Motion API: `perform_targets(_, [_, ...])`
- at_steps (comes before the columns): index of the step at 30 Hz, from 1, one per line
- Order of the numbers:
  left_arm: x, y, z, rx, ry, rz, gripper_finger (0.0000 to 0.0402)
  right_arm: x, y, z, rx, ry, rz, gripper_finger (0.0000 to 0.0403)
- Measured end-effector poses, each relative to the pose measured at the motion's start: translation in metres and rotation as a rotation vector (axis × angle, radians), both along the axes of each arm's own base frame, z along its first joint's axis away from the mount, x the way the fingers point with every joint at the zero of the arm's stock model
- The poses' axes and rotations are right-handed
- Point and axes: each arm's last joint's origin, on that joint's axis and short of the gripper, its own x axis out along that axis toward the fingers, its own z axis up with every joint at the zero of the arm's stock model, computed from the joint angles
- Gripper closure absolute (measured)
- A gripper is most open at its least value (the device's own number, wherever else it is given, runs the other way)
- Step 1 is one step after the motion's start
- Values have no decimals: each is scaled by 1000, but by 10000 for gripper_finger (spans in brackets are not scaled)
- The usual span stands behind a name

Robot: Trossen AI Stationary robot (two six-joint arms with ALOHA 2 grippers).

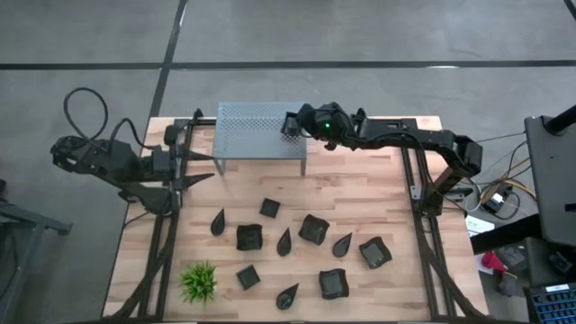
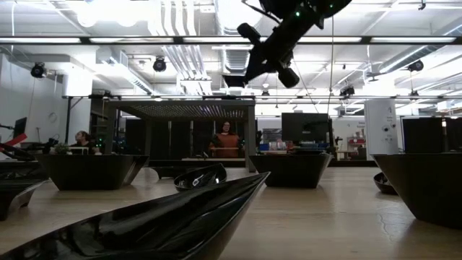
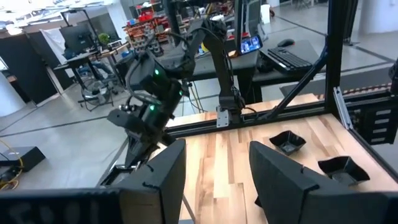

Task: Pick & Place Mini shaped plates
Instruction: Stack the square plate on top of the other square plates on the shelf

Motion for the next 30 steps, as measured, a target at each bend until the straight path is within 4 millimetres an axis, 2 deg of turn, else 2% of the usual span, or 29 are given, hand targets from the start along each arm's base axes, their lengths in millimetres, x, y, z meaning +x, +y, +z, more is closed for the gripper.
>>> perform_targets(6, [0, 0, 0, -11, -3, 1, 227, 2, -1, -11, 39, -20, -62, 395])
perform_targets(18, [0, 0, 1, -11, -7, 2, 227, 5, 3, -9, 8, -36, -137, 394])
perform_targets(24, [0, 0, 0, -13, -6, 2, 227, 17, 16, -15, 6, -48, -148, 394])
perform_targets(30, [0, 0, 0, -16, -7, 2, 227, 20, 12, -25, 30, -43, -192, 394])
